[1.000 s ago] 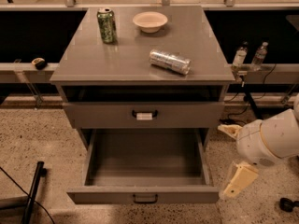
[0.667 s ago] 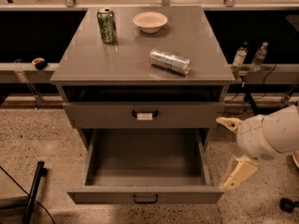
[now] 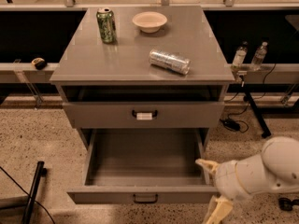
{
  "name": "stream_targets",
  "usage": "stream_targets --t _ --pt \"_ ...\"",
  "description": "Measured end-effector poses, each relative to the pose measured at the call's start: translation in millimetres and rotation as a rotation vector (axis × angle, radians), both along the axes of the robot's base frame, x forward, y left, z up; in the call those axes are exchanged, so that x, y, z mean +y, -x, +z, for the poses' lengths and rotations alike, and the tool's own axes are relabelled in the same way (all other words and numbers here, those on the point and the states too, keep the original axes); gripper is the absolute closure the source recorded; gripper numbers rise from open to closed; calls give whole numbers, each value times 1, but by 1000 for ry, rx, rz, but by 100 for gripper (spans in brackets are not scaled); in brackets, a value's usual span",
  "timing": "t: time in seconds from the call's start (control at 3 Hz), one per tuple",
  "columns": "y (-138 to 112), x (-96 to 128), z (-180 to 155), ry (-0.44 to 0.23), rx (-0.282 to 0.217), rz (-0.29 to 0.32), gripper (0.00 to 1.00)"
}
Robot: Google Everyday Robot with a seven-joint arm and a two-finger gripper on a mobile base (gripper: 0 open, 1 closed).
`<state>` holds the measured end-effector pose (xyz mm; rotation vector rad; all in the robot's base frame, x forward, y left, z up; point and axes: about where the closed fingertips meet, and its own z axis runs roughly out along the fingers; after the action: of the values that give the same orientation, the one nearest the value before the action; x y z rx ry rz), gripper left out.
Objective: Close middle drawer
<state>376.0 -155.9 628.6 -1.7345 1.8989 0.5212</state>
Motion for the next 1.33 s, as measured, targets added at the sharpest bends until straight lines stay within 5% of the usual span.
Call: stream_targets --t 1.0,1.33 --pt "6 -1 -18 -37 -12 36 0" --pt "7 0 -77 -104 -63 17 1"
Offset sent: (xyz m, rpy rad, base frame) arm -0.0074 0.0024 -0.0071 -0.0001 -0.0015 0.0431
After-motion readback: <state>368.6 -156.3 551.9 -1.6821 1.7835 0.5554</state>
